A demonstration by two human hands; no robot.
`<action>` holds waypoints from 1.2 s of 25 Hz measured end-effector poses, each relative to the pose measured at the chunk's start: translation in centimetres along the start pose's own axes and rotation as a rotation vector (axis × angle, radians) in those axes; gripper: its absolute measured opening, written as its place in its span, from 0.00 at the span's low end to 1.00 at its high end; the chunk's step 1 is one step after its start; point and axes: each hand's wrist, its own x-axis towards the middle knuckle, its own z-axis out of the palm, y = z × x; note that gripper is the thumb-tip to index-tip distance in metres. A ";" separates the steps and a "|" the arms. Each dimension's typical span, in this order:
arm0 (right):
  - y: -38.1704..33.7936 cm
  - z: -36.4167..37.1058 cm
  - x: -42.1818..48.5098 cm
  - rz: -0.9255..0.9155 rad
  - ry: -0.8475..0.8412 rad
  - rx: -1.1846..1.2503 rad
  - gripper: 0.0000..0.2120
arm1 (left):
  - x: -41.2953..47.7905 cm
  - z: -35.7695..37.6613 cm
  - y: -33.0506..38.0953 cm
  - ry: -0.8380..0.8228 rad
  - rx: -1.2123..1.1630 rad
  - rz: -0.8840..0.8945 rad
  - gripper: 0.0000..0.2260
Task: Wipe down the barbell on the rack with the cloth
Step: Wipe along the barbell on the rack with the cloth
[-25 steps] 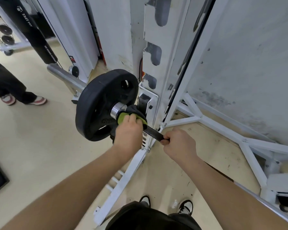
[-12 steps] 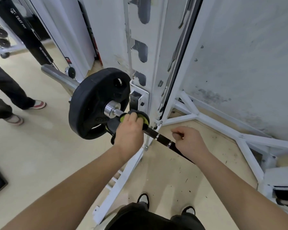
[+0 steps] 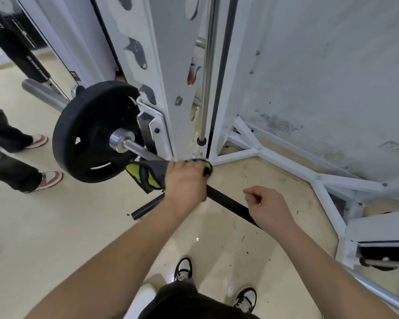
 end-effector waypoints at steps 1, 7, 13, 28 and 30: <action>0.6 -0.6 -0.2 0.003 0.009 0.005 0.11 | -1.2 0.5 3.1 -0.025 -0.063 0.061 0.06; 4.3 -4.5 -1.6 0.043 0.095 0.027 0.11 | -1.7 1.0 4.5 -0.126 -0.071 0.350 0.11; 6.0 -5.9 -3.0 0.054 0.117 0.040 0.11 | -5.8 2.6 12.3 -0.052 -0.019 0.273 0.10; 1.9 -4.0 -2.7 0.024 0.193 -0.102 0.18 | -7.7 4.0 7.2 0.130 -0.222 0.623 0.13; 1.1 -3.3 -2.3 -0.004 0.159 -0.075 0.18 | -5.0 3.1 1.8 0.172 -0.219 0.532 0.11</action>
